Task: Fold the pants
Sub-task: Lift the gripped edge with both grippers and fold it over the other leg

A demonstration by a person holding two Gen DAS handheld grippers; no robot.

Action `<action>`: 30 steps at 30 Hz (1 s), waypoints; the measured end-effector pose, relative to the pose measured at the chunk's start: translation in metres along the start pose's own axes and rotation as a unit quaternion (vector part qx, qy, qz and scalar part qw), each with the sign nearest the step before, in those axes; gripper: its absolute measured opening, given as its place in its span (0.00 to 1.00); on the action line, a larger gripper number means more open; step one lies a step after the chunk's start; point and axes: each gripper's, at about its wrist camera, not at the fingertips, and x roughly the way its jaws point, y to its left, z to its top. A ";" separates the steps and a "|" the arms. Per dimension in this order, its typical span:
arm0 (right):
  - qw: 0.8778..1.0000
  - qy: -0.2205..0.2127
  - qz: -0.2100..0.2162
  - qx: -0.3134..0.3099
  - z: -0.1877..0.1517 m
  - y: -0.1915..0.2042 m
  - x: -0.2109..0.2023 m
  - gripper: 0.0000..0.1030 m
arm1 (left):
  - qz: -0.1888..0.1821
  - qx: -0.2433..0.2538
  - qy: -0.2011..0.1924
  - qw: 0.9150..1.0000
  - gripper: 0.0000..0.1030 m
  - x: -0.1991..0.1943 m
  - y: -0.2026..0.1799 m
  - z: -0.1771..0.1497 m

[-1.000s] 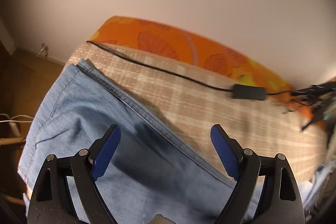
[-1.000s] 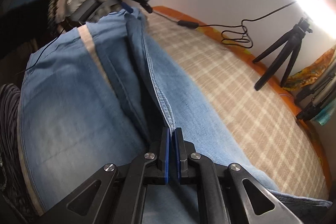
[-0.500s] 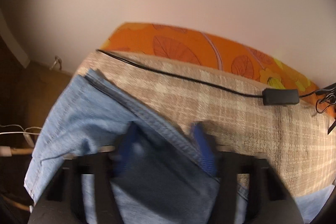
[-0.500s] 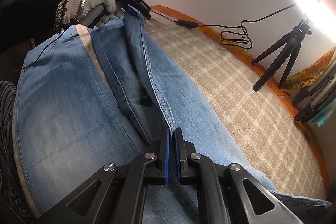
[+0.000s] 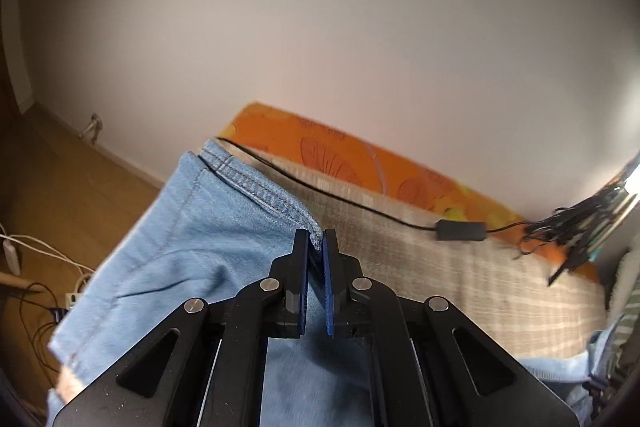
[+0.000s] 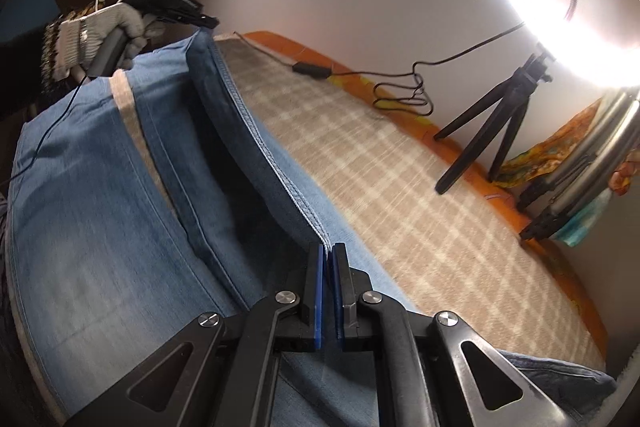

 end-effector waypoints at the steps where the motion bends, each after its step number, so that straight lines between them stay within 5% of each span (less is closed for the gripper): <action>1: 1.000 -0.003 -0.004 0.001 0.003 0.000 -0.005 0.02 | -0.006 -0.001 -0.005 1.000 0.05 -0.009 0.000 0.001; 16: 0.998 -0.030 -0.041 -0.027 0.011 0.051 -0.109 0.02 | -0.057 -0.001 -0.052 0.997 0.05 -0.143 0.015 -0.030; 30: 0.998 0.001 -0.011 -0.064 -0.049 0.133 -0.161 0.02 | -0.079 -0.059 -0.064 0.993 0.05 -0.209 0.069 -0.151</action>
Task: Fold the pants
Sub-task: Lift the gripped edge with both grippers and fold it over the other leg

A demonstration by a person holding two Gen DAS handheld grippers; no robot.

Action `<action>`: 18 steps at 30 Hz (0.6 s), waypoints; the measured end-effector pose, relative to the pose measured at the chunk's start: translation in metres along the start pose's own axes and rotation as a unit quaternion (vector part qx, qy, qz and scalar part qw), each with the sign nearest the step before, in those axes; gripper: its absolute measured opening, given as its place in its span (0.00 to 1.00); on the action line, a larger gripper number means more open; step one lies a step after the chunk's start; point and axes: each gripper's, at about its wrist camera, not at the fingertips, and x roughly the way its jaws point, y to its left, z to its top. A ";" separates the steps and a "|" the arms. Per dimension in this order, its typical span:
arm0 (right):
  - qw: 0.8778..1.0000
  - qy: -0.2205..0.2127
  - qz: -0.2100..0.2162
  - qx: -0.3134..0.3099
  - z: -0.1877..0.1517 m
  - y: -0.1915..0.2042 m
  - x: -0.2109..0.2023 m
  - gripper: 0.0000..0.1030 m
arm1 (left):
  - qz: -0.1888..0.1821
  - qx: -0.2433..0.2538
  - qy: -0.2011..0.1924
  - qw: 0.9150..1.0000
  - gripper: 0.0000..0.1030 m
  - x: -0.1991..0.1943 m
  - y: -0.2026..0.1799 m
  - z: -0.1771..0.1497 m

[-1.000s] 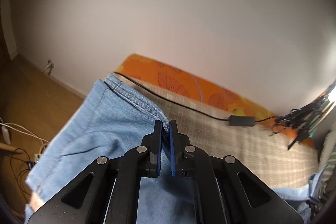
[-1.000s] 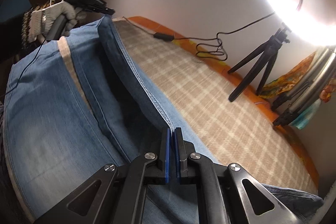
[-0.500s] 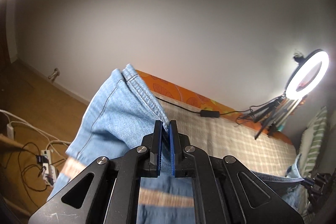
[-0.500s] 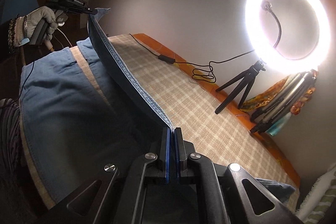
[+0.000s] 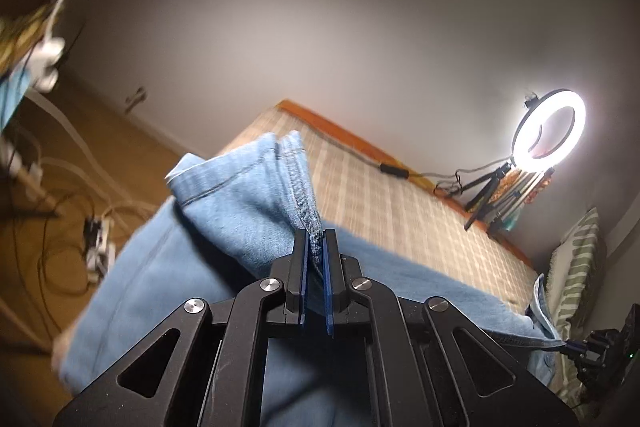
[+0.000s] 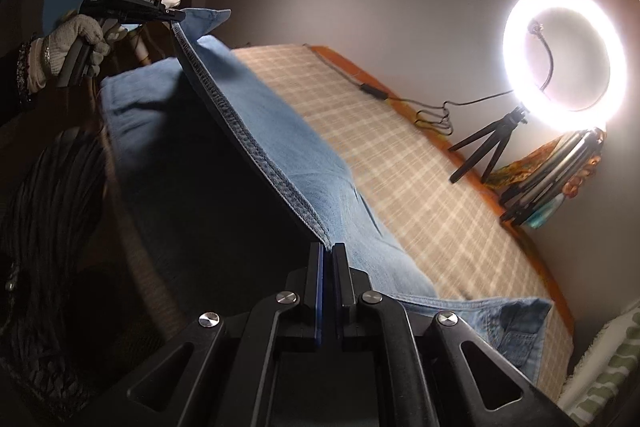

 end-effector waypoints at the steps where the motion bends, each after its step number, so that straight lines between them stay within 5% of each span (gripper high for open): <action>1: 1.000 0.008 0.007 -0.002 -0.006 0.007 -0.002 0.02 | 0.000 -0.003 0.001 1.000 0.05 -0.004 0.004 -0.008; 6: 0.999 0.040 0.028 -0.005 -0.026 0.031 0.004 0.01 | 0.011 -0.002 0.017 1.000 0.05 -0.007 0.021 -0.038; 14: 0.997 0.074 0.035 -0.014 -0.036 0.042 0.027 0.01 | -0.020 -0.058 0.016 0.998 0.05 -0.008 0.050 -0.063; 18: 0.995 0.086 0.037 -0.023 -0.037 0.045 0.035 0.01 | 0.012 -0.061 0.014 0.998 0.08 -0.009 0.055 -0.073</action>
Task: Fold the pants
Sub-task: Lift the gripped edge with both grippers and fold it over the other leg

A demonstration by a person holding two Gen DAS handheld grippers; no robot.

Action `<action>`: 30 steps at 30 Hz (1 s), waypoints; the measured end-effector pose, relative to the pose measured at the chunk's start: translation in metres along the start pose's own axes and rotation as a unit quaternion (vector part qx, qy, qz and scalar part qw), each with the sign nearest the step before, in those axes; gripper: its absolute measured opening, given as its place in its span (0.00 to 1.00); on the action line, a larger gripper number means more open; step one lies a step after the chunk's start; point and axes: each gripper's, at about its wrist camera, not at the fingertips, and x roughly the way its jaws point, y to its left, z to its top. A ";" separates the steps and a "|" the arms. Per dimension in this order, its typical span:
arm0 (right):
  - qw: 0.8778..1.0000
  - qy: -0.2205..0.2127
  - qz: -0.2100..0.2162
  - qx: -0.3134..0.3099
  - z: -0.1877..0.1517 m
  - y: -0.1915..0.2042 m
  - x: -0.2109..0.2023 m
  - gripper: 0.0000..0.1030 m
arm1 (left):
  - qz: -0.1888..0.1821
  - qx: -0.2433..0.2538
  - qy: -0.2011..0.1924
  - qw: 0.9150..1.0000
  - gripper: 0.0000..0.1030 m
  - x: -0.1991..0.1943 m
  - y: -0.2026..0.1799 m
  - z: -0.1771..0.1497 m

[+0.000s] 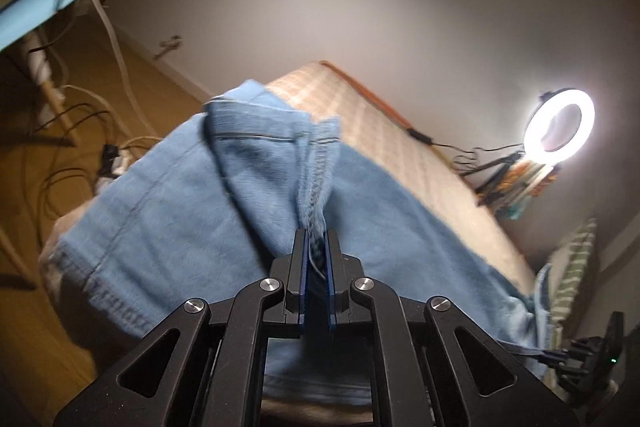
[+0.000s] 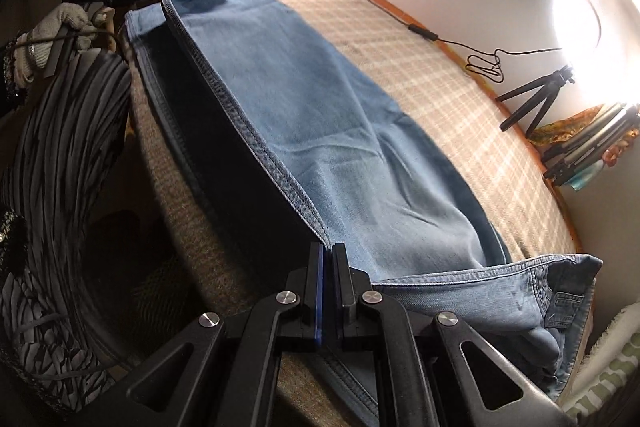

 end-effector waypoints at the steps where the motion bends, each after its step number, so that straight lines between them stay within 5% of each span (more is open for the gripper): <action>1: 1.000 0.002 0.001 -0.002 0.000 0.000 0.001 0.01 | 0.008 -0.012 0.001 1.000 0.08 0.000 0.003 -0.003; 9: 1.000 0.002 0.006 -0.001 0.000 -0.001 0.005 0.02 | 0.069 -0.006 -0.032 0.997 0.09 -0.028 0.007 -0.008; 11: 1.000 0.001 0.006 -0.002 0.001 -0.001 0.006 0.02 | 0.067 -0.012 -0.029 0.997 0.17 -0.031 0.010 -0.002; 13: 1.000 -0.001 0.005 -0.002 0.000 -0.001 0.006 0.02 | 0.053 -0.031 -0.014 0.998 0.43 -0.028 0.017 0.004; 19: 1.000 -0.007 0.002 0.004 0.001 -0.005 0.006 0.02 | 0.035 -0.103 -0.017 0.994 0.45 -0.024 0.047 0.016; 22: 1.000 -0.013 -0.004 0.004 0.003 -0.006 0.004 0.02 | 0.013 -0.132 -0.018 0.991 0.38 -0.022 0.065 0.022; 23: 1.000 -0.014 -0.006 0.003 0.004 -0.006 0.004 0.02 | 0.009 -0.130 -0.017 0.991 0.29 -0.022 0.067 0.025; 24: 1.000 -0.015 -0.008 0.003 0.005 -0.006 0.004 0.02 | 0.007 -0.125 -0.015 0.992 0.06 -0.021 0.066 0.026; 30: 0.999 -0.028 -0.017 0.003 0.009 -0.011 -0.004 0.02 | 0.014 -0.071 -0.013 0.997 0.02 -0.029 0.052 0.050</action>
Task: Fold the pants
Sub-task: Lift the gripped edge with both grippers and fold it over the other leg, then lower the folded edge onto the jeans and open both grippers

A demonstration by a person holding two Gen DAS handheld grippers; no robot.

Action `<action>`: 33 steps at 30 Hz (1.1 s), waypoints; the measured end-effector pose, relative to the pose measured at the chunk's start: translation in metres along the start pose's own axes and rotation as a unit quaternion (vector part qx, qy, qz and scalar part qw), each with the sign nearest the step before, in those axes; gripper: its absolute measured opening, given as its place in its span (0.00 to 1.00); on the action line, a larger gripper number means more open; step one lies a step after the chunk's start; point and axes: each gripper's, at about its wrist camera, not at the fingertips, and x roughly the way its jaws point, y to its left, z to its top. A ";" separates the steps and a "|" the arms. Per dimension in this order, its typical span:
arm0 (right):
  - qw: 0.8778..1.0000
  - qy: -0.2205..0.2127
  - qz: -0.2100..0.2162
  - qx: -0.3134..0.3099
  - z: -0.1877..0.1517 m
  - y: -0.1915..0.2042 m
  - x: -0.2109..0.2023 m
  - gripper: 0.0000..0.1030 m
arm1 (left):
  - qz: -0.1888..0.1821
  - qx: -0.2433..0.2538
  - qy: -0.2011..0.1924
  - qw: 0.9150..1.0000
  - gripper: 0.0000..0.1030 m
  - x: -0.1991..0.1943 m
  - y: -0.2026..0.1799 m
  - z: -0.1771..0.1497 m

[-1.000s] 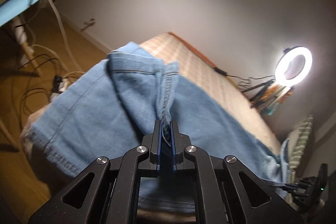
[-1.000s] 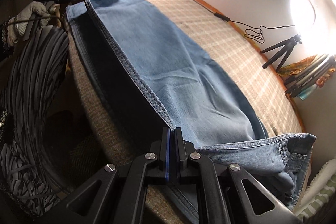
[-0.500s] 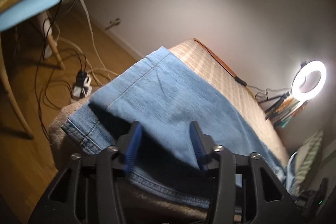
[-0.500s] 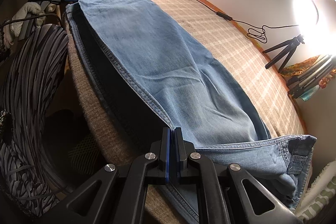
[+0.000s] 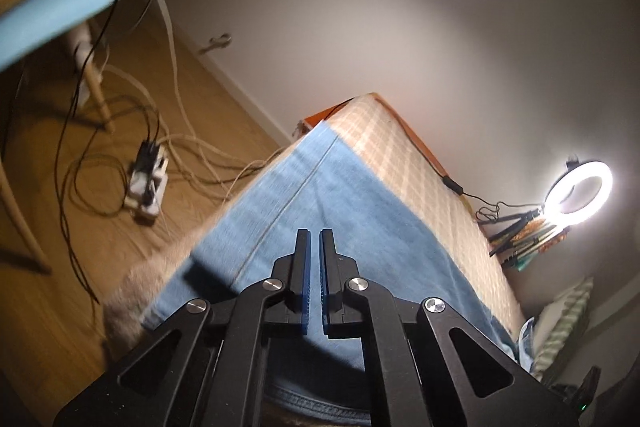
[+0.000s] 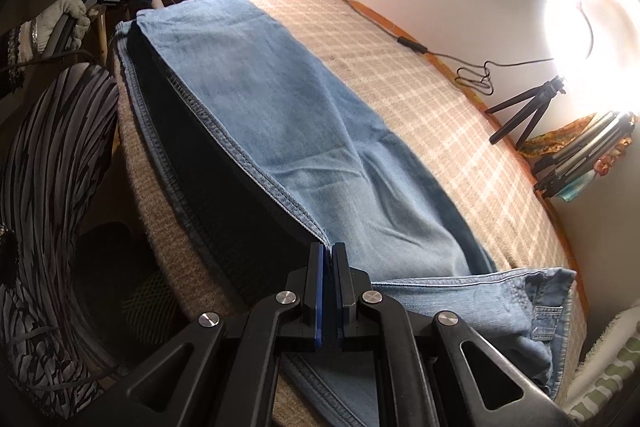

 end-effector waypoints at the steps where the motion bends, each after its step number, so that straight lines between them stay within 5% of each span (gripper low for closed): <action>1: 1.000 -0.004 -0.001 0.001 0.001 -0.001 -0.004 0.02 | -0.001 0.007 -0.002 1.000 0.02 -0.004 -0.002 0.004; 8: 1.000 -0.008 -0.012 -0.008 0.002 0.003 -0.008 0.02 | 0.027 -0.027 0.042 0.998 0.08 -0.021 0.015 -0.005; 13: 1.000 -0.008 -0.011 -0.006 0.003 0.005 -0.004 0.02 | 0.034 -0.069 0.064 0.995 0.38 -0.017 0.027 -0.018; 18: 1.000 -0.014 -0.013 -0.001 0.004 0.002 -0.009 0.02 | 0.018 -0.127 0.076 0.989 0.38 0.003 0.039 -0.021; 24: 1.000 -0.015 -0.017 -0.001 0.005 0.002 -0.012 0.02 | -0.005 -0.107 0.038 0.993 0.35 0.005 0.026 -0.008; 30: 1.000 -0.013 -0.017 0.002 0.005 0.002 -0.010 0.02 | 0.035 -0.105 0.066 0.992 0.35 0.022 0.030 -0.004; 32: 1.000 -0.012 -0.018 0.001 0.005 0.004 -0.010 0.02 | 0.034 -0.109 0.050 0.992 0.29 0.019 0.036 -0.005; 33: 1.000 -0.011 -0.018 0.000 0.005 0.005 -0.010 0.02 | 0.032 -0.110 0.043 0.992 0.10 0.018 0.039 -0.005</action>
